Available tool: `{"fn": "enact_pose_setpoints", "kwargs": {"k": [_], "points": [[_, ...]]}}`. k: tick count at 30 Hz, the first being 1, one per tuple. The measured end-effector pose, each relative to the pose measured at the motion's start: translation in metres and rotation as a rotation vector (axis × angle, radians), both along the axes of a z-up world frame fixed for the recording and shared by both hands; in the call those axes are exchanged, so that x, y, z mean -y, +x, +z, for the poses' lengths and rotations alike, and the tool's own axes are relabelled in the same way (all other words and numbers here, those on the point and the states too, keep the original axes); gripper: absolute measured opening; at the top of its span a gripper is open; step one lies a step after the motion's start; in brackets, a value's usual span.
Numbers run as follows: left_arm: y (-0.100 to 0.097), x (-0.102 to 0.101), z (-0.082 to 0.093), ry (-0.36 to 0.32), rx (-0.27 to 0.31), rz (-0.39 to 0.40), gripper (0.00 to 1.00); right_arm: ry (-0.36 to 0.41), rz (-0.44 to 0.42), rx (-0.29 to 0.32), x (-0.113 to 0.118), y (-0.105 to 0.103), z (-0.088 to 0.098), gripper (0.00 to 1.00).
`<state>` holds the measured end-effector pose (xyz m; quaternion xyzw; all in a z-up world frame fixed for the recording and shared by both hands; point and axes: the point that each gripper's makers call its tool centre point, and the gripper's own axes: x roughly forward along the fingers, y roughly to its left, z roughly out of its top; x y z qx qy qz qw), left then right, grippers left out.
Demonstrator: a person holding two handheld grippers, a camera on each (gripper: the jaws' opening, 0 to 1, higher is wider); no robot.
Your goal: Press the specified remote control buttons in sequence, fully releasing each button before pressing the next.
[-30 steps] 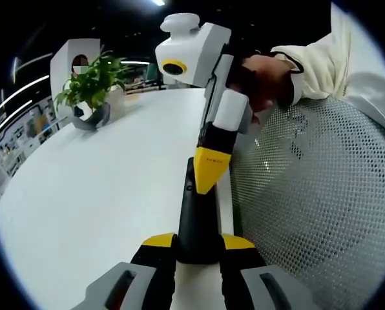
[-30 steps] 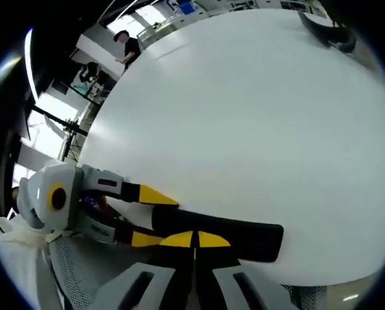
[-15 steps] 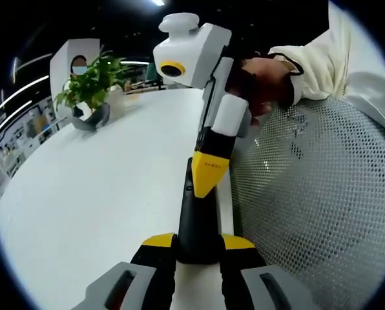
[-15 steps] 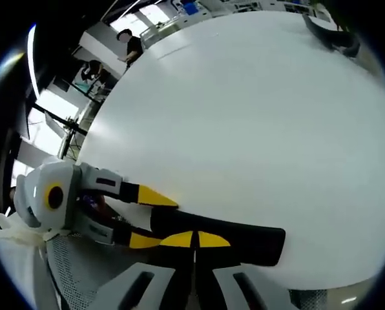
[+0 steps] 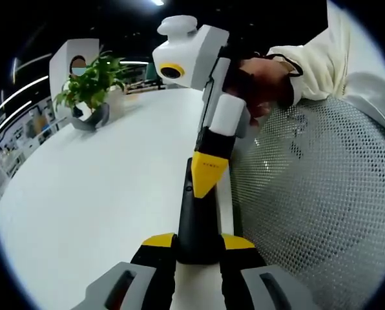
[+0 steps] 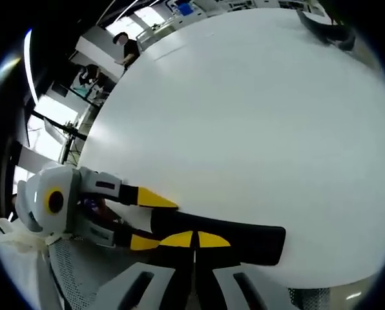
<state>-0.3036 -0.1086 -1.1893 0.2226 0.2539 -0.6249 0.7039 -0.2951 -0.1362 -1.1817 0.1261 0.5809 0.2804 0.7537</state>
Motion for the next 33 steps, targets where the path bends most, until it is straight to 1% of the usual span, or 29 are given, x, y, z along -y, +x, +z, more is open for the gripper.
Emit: {"fn": "enact_pose_setpoints", "kwargs": {"k": [5, 10, 14, 25, 30, 33], "points": [[0.000, 0.000, 0.000, 0.000, 0.000, -0.001, 0.25, 0.010, -0.012, -0.010, 0.000, 0.000, 0.000, 0.00], [0.000, 0.000, 0.000, -0.001, -0.001, 0.002, 0.25, -0.001, -0.003, 0.003, 0.000, 0.001, 0.000, 0.00], [0.000, 0.000, 0.000, -0.004, -0.002, 0.005, 0.25, 0.009, -0.014, -0.007, 0.000, 0.001, 0.000, 0.00], [0.000, 0.000, 0.000, -0.012, -0.005, 0.013, 0.25, -0.018, 0.030, 0.015, -0.001, 0.000, 0.001, 0.00], [0.000, 0.000, 0.001, -0.012, -0.004, 0.012, 0.25, 0.017, 0.045, 0.001, -0.009, -0.001, 0.001, 0.00], [0.000, 0.000, 0.001, -0.013, -0.004, 0.013, 0.25, 0.025, 0.062, 0.005, -0.012, -0.003, 0.001, 0.00]]}}
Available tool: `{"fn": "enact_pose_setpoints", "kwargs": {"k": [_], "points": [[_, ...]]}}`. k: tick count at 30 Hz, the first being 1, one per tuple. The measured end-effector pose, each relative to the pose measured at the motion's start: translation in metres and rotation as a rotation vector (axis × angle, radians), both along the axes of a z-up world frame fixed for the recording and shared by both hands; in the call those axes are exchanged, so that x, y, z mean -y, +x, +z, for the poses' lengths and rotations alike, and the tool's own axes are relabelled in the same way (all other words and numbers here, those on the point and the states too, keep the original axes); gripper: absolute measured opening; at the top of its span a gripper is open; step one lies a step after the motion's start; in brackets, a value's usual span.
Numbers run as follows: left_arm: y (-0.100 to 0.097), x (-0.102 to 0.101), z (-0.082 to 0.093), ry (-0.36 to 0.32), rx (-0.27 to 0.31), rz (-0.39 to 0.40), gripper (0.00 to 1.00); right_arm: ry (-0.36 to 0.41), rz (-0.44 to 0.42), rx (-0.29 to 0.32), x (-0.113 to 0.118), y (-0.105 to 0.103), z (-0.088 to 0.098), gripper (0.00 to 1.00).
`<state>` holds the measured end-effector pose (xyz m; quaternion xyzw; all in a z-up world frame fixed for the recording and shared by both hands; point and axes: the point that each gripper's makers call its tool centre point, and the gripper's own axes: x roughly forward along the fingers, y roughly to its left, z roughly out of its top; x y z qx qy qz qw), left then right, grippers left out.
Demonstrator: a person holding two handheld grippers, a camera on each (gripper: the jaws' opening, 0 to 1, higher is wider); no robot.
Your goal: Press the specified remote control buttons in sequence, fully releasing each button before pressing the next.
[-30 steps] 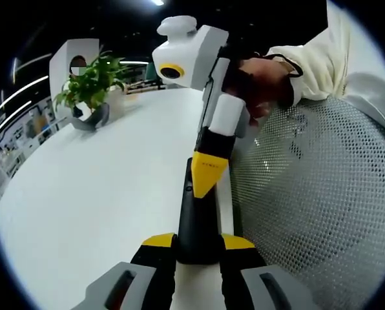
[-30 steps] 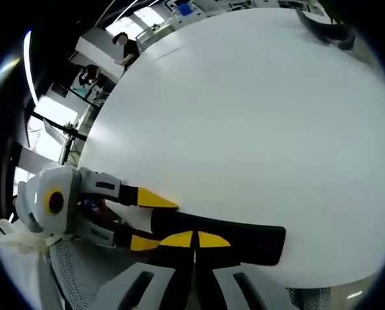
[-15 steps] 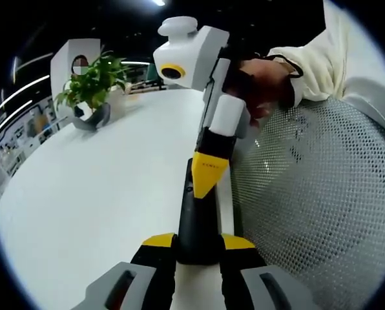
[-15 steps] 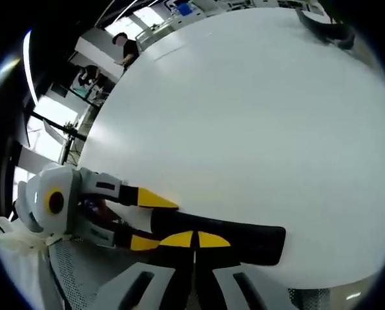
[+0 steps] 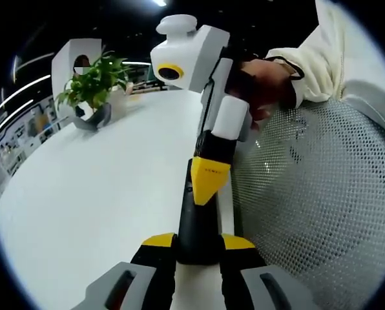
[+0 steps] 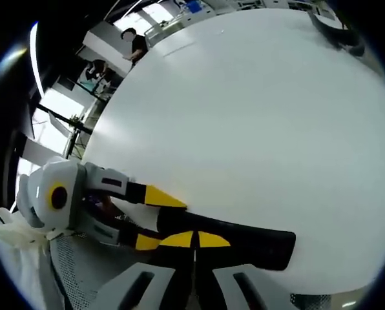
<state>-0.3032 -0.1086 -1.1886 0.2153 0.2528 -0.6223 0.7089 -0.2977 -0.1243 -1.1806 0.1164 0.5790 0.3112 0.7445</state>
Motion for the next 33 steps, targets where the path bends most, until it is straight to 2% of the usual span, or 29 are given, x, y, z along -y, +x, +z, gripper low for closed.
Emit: {"fn": "enact_pose_setpoints", "kwargs": {"k": [3, 6, 9, 11, 12, 13, 26, 33], "points": [[0.000, 0.000, 0.000, -0.001, 0.000, 0.001, 0.25, 0.009, 0.031, -0.016, -0.006, -0.005, -0.001, 0.00], [0.000, 0.000, 0.000, -0.003, -0.001, 0.003, 0.25, -0.003, 0.066, 0.013, -0.011, -0.005, 0.000, 0.00], [0.000, 0.000, 0.000, -0.003, -0.001, 0.003, 0.25, 0.000, 0.051, 0.020, -0.009, -0.002, 0.000, 0.00], [0.000, 0.001, 0.000, -0.004, -0.002, 0.005, 0.25, 0.002, 0.000, 0.040, -0.002, 0.007, 0.000, 0.00], [0.001, 0.001, 0.000, -0.002, -0.001, 0.004, 0.25, 0.038, -0.007, 0.007, -0.005, 0.004, -0.001, 0.00], [0.001, 0.001, 0.000, -0.003, -0.004, 0.007, 0.25, 0.044, -0.018, -0.007, -0.005, 0.003, -0.002, 0.00], [0.001, 0.000, 0.000, -0.005, -0.006, 0.009, 0.24, 0.009, 0.011, 0.033, -0.004, 0.002, -0.001, 0.00], [0.000, 0.001, 0.000, 0.016, 0.000, -0.006, 0.24, -0.012, 0.037, 0.052, -0.005, 0.002, -0.001, 0.00]]}}
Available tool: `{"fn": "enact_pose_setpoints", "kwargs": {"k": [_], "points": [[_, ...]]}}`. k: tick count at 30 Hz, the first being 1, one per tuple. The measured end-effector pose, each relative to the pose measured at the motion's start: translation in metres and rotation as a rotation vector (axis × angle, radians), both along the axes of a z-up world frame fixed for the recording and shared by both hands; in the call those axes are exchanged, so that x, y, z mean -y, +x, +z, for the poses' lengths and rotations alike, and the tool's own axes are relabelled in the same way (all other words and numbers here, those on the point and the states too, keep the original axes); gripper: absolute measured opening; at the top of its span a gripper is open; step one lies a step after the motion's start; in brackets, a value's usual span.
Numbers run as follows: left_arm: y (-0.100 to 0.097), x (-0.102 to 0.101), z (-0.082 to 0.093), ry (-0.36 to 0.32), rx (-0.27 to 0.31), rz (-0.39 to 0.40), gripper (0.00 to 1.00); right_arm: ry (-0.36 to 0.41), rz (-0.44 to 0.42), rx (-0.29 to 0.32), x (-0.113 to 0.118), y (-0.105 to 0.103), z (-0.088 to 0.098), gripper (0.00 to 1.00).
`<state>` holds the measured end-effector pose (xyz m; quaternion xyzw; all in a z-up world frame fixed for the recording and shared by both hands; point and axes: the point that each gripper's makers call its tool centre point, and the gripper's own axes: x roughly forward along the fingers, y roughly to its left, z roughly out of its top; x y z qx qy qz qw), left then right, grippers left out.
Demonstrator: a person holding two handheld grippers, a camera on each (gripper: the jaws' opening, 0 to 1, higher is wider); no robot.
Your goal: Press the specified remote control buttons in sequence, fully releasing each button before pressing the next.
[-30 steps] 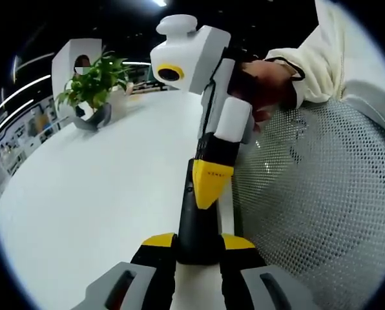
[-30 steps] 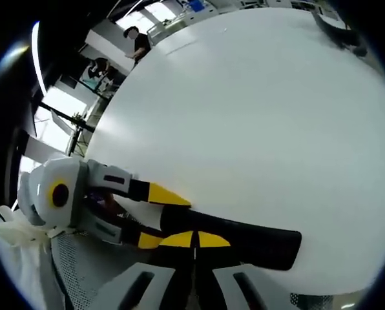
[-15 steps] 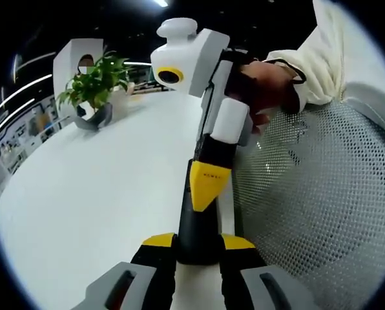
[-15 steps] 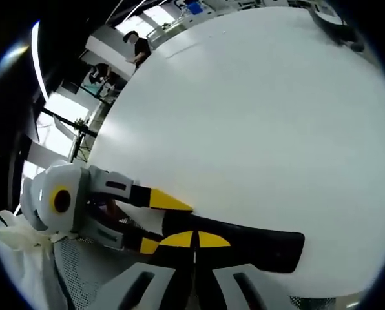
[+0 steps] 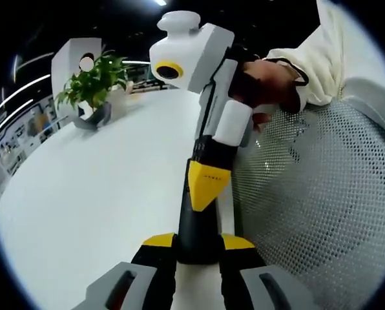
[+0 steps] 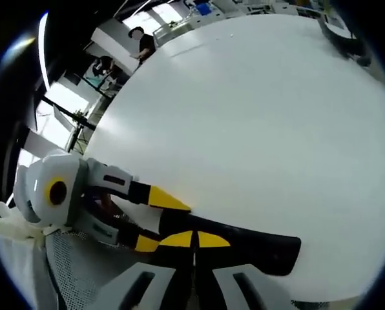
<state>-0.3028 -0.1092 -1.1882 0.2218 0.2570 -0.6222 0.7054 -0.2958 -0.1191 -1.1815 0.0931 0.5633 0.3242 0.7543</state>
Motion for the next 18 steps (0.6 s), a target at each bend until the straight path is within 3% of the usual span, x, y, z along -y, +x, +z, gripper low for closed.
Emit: {"fn": "enact_pose_setpoints", "kwargs": {"k": [9, 18], "points": [[-0.0005, 0.0003, -0.0006, 0.011, 0.007, -0.007, 0.24, -0.043, 0.015, 0.040, 0.0017, 0.0039, -0.0014, 0.00], [0.0002, 0.0007, -0.0011, 0.018, 0.005, -0.003, 0.24, -0.017, -0.007, 0.008, 0.0027, 0.0042, 0.0000, 0.00]]}}
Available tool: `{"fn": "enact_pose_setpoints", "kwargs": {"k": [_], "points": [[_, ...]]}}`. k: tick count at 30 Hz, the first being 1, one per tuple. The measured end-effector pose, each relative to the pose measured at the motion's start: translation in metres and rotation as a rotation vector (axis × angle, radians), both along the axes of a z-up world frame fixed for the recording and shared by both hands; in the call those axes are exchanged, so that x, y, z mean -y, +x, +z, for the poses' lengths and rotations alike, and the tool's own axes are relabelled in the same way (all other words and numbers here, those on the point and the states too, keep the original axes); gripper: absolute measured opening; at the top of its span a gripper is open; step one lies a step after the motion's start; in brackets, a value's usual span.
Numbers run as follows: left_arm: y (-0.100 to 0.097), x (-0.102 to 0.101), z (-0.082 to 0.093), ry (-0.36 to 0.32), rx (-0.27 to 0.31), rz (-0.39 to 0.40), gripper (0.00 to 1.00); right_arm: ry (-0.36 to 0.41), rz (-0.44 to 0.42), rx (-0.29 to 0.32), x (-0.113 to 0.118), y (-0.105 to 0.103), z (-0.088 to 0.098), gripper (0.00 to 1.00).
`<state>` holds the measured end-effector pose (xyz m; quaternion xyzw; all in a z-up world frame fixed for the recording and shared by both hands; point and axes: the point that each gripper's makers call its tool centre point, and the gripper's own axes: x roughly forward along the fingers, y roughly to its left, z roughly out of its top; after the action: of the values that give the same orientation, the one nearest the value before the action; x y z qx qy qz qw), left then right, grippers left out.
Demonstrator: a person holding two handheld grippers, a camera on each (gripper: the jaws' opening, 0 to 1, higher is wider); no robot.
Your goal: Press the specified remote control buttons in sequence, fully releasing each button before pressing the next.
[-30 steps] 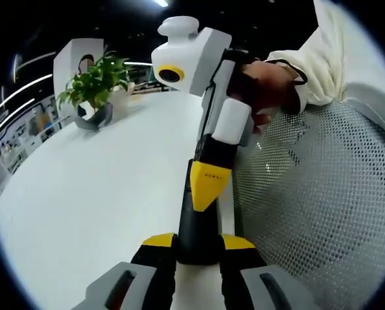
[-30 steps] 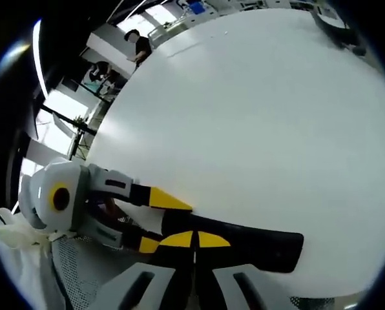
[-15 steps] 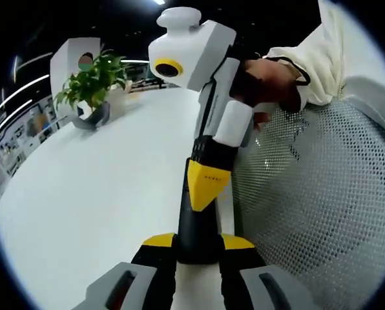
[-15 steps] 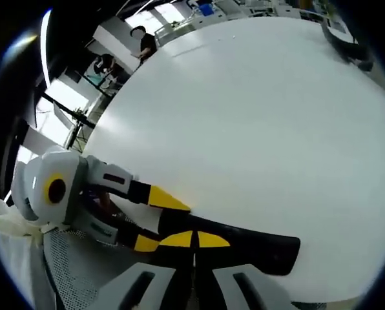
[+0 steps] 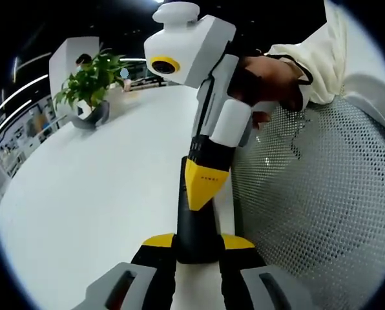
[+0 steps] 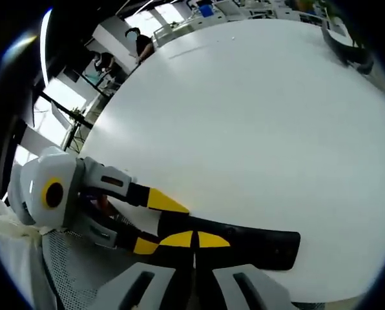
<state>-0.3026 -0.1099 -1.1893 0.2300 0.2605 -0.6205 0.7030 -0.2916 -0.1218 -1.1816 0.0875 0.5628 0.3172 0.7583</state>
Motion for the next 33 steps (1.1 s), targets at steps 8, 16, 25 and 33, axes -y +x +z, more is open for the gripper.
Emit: {"fn": "enact_pose_setpoints", "kwargs": {"k": [8, 16, 25, 33], "points": [[0.0001, 0.0001, -0.0002, -0.001, 0.002, -0.001, 0.25, -0.028, -0.024, -0.016, 0.0076, -0.0023, -0.0002, 0.00], [0.0000, 0.0002, -0.0001, -0.003, 0.005, -0.003, 0.25, -0.030, -0.003, -0.004, 0.0060, -0.0021, 0.0000, 0.00], [0.0001, 0.0007, 0.0002, -0.011, 0.004, -0.005, 0.24, -0.037, 0.016, -0.006, 0.0054, -0.0007, -0.0012, 0.00], [0.0004, 0.0019, 0.0000, -0.008, -0.003, 0.001, 0.24, -0.043, 0.031, 0.010, 0.0043, -0.0005, -0.0006, 0.00]]}}
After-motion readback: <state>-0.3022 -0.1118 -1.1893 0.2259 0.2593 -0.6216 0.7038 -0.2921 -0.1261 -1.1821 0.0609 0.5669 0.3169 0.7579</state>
